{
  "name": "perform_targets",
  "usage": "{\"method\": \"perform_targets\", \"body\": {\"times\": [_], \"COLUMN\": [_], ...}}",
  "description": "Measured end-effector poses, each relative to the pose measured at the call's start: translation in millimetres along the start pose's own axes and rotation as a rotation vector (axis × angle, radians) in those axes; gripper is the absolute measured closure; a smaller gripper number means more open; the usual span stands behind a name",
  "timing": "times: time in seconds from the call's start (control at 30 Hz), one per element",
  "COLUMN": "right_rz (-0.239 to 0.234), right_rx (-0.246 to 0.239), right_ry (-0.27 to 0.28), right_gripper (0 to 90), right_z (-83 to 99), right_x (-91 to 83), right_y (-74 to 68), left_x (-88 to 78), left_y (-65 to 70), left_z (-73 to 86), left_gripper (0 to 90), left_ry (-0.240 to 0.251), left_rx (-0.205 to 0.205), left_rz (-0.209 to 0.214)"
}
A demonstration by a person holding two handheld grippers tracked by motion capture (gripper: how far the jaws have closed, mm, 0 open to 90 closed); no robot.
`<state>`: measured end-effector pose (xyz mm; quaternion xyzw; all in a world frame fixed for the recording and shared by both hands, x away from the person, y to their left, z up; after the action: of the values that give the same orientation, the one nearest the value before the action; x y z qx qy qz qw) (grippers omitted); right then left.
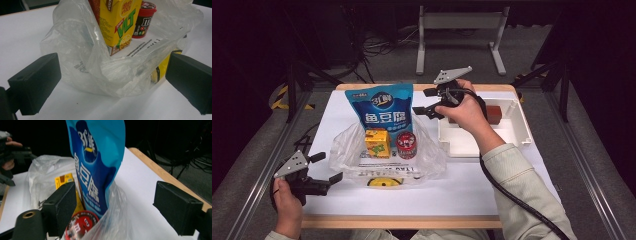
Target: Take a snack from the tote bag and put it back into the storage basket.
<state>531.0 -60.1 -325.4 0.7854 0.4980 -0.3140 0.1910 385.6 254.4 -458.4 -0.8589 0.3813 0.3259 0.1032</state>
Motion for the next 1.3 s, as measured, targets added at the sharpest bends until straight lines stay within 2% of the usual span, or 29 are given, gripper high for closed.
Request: {"method": "perform_targets", "body": {"times": [0.3, 0.73, 0.9, 1.07, 1.13, 1.3], "right_rz": [-0.024, -0.025, -0.041, -0.031, -0.033, -0.027], "right_rx": [-0.027, -0.068, -0.093, -0.121, -0.134, -0.146], "right_ry": [0.011, -0.011, -0.013, -0.024, -0.029, -0.040], "right_gripper": [18.8, 23.5, 26.3, 31.1, 39.8, 45.6], "right_z": [-13.7, -28.2, -33.8, -38.2, -40.3, -42.7], "right_x": [15.5, 35.2, 41.8, 48.8, 49.9, 52.1], "right_y": [-1.9, -2.9, -7.7, -10.6, -12.5, -14.6], "left_x": [1.9, 1.6, 1.2, 1.1, 1.1, 1.1], "left_y": [-0.4, -1.3, -1.8, -1.6, -1.5, -2.1], "left_z": [-0.3, -0.3, -0.2, -0.3, -0.2, -0.1], "left_gripper": [0.5, 0.5, 0.5, 0.5, 0.5, 0.5], "left_ry": [-0.003, 0.002, 0.002, 0.003, 0.004, 0.003], "left_rx": [-0.003, -0.004, 0.000, 0.002, -0.002, 0.003], "left_rz": [0.008, 0.010, 0.006, 0.008, 0.010, 0.008]}}
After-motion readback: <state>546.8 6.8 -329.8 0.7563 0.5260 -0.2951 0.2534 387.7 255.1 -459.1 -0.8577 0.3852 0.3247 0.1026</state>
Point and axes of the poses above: each handheld gripper's, and its own axes: x roughly forward along the jaws, z roughly out of its underside, y roughly to its right, the point moved 8 cm from there along x, roughly forward along the jaws, and after that the axes turned 15 degrees about -y, right-handed, at the moved point
